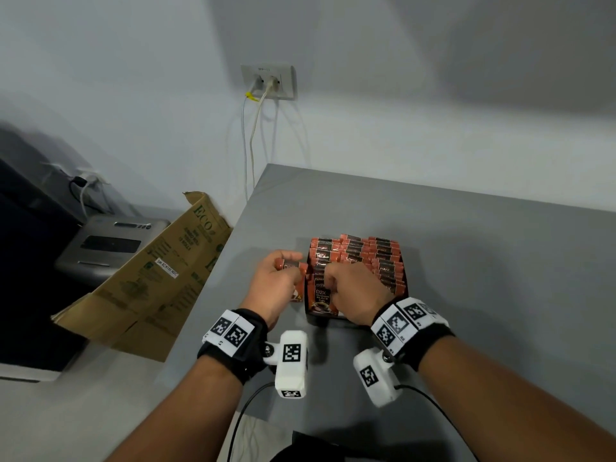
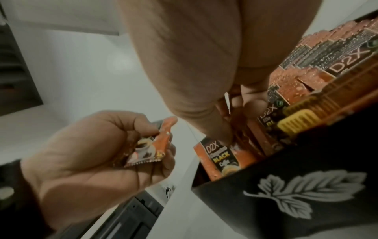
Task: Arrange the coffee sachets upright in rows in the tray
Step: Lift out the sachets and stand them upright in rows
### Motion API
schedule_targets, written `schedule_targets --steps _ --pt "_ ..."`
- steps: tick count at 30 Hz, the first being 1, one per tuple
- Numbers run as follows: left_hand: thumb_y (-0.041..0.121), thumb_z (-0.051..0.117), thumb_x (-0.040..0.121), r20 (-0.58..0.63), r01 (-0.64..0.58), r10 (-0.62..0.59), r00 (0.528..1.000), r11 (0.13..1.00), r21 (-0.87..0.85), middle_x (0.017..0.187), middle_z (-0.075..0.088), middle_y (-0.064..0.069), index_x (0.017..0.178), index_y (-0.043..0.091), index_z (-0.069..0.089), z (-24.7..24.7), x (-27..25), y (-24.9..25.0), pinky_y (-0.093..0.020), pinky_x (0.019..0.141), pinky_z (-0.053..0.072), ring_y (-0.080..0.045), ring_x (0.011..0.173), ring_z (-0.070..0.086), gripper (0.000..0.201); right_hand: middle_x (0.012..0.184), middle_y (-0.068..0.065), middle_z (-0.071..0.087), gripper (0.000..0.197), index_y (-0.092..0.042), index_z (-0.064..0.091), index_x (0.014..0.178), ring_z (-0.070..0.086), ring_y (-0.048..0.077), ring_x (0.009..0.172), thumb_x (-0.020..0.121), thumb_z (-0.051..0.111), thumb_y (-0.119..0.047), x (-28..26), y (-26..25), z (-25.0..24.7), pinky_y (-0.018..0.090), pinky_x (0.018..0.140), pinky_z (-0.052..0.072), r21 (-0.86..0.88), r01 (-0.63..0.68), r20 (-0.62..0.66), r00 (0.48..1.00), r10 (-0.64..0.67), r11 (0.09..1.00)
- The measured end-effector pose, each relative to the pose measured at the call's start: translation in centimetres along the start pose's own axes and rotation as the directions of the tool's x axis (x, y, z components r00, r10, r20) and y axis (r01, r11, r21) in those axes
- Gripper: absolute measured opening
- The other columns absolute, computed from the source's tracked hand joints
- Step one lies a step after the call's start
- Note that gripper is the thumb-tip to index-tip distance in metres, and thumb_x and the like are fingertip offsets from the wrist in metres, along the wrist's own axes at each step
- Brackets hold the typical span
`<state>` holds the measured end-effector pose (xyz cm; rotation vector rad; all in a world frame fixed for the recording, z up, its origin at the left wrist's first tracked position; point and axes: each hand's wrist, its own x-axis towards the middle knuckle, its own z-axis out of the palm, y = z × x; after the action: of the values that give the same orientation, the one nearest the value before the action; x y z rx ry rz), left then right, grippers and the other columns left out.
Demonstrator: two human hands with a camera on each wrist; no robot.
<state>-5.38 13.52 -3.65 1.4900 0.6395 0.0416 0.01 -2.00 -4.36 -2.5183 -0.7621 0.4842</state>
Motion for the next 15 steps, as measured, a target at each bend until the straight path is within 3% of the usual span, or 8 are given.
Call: schedule_targets --steps 3,7,10,12,15 --pt "-0.008 0.065 0.082 0.019 -0.043 0.042 0.999 0.998 0.034 0.083 0.07 -0.008 0.096 0.014 0.063 -0.3 -0.1 -0.5 -0.032 0.059 0.051 -0.018 0.066 0.064 0.026 0.092 -0.001 0.066 0.027 -0.021 0.063 0.093 0.063 0.018 0.083 0.086 0.057 0.004 -0.1 0.1 0.1 0.038 0.078 0.057 -0.014 -0.002 0.014 1.0 0.003 1.0" --pt "-0.011 0.075 0.076 0.099 -0.075 0.071 0.993 0.996 0.039 0.085 0.071 -0.011 0.097 0.008 0.059 0.2 -0.3 -0.8 -0.036 0.068 0.057 -0.02 0.071 0.067 0.033 0.088 -0.009 0.069 0.02 -0.02 0.068 0.098 0.067 0.0 0.072 0.087 0.062 -0.004 -0.6 0.5 -2.2 0.011 0.065 0.049 0.24 -0.011 -0.081 0.996 0.031 0.971" --pt "-0.019 0.07 0.076 0.207 -0.116 0.116 0.971 0.993 -0.012 0.083 0.072 -0.011 0.1 0.003 0.057 1.4 -0.7 -0.6 -0.035 0.067 0.058 -0.02 0.071 0.067 0.035 0.091 -0.007 0.071 0.026 -0.022 0.069 0.104 0.068 0.003 0.081 0.082 0.067 -0.006 -1.0 0.3 -3.8 0.014 0.074 0.051 0.473 0.015 -0.093 0.995 0.033 0.881" --pt "-0.021 0.067 0.078 0.241 -0.136 0.131 0.962 0.991 0.003 0.079 0.071 -0.007 0.1 0.004 0.058 2.3 -1.0 -0.3 -0.03 0.062 0.058 -0.017 0.066 0.067 0.034 0.086 -0.006 0.073 0.021 -0.023 0.072 0.092 0.068 0.005 0.078 0.081 0.071 -0.005 -1.1 0.5 -4.4 0.016 0.075 0.051 0.434 0.036 -0.13 0.991 0.023 0.9" --pt "-0.009 0.071 0.08 0.17 -0.131 0.115 0.979 0.988 0.086 0.093 0.072 -0.009 0.101 0.01 0.06 2.7 -0.6 -0.4 -0.04 0.078 0.059 -0.02 0.079 0.067 0.03 0.081 -0.012 0.071 0.026 -0.031 0.069 0.079 0.065 0.0 0.074 0.083 0.07 -0.005 -1.0 2.3 -5.5 0.015 0.073 0.049 0.326 -0.01 -0.24 0.966 0.093 0.945"
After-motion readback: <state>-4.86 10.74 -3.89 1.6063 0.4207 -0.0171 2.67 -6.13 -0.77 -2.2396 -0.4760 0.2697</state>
